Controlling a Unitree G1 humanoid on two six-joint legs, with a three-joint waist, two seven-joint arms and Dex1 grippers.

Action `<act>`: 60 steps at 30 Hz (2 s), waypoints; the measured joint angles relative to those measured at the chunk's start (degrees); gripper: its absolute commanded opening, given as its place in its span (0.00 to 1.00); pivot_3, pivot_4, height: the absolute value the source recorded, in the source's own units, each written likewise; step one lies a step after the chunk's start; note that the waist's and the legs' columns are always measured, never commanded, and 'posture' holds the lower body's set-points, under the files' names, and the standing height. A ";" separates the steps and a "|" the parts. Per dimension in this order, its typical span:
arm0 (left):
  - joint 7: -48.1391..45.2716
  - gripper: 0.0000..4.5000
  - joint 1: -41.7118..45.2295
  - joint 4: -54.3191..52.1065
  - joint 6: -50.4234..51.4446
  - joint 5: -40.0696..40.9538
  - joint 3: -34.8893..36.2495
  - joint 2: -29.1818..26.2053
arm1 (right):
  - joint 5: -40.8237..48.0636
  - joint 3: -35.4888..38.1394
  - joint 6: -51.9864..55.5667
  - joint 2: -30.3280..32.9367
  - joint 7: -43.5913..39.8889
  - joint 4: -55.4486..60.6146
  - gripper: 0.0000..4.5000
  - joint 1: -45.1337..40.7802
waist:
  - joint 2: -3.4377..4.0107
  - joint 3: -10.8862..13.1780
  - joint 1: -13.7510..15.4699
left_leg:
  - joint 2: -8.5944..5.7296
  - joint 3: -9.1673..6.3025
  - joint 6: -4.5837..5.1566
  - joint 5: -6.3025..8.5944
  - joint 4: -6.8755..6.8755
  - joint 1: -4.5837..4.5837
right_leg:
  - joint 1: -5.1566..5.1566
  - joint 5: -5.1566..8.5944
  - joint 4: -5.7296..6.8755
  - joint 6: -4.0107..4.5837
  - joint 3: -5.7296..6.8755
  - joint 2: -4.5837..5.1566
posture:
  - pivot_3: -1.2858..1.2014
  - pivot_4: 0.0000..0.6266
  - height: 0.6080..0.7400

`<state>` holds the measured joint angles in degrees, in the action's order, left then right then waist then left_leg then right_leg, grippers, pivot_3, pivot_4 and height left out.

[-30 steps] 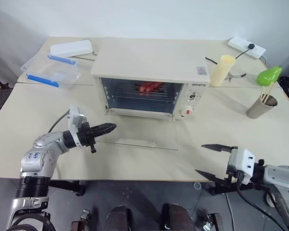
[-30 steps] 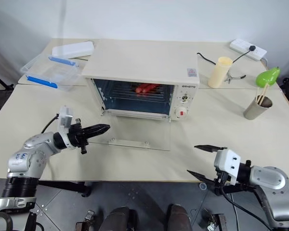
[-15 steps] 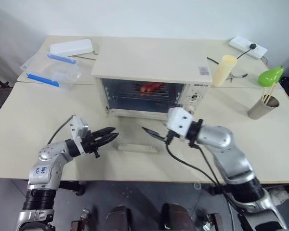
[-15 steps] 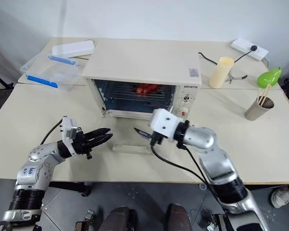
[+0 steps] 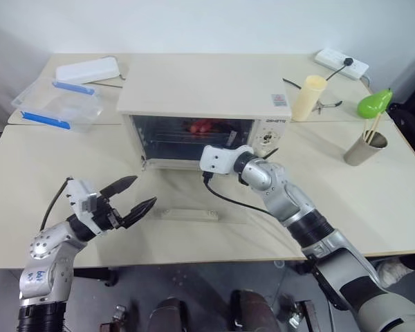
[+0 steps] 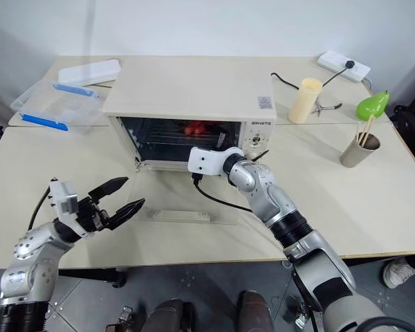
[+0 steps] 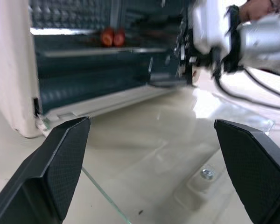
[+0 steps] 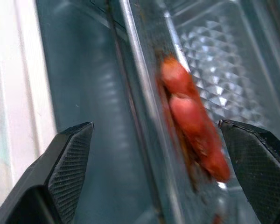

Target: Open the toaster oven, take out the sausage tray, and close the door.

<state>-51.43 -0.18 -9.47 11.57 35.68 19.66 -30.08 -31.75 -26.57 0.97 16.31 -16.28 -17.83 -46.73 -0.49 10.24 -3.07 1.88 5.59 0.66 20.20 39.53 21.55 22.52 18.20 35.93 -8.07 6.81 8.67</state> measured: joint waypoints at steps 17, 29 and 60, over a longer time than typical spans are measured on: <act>3.78 1.00 6.40 -2.92 4.76 2.49 0.28 -0.34 | -4.25 -0.35 -5.06 -0.79 2.01 -2.08 0.09 -1.28 | -0.01 0.00 -0.28 | -0.06 -0.02 -0.02 -0.01 -0.12 0.00 | 0.03 0.00 -0.03 0.00 0.03 -0.06 | 0.52 0.24 1.00; 1.08 1.00 20.27 6.54 5.04 2.39 -0.46 -3.08 | -2.17 0.09 -12.16 1.46 -1.08 -1.20 0.09 -1.29 | -0.02 0.03 -0.56 | -0.09 -0.05 -0.05 -0.03 -0.38 0.02 | 0.11 0.00 -0.09 -0.01 0.19 -0.07 | 0.52 0.24 1.00; -0.34 1.00 16.91 7.60 4.89 2.17 -1.69 -3.32 | 1.53 2.55 -5.24 2.13 -11.27 15.09 0.59 6.09 | -0.03 0.02 -0.16 | -0.07 -0.10 -0.08 -0.06 -0.20 -0.05 | -0.02 -0.01 -0.06 -0.02 0.22 -0.06 | 0.52 0.24 1.00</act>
<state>-51.77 16.73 -1.87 16.46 37.85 17.97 -33.40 -30.23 -24.02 -4.27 18.44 -27.55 -2.74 -40.64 -0.52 10.26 -3.23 1.80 5.50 0.58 20.14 39.32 21.50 22.49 18.19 35.87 -8.09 7.04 8.61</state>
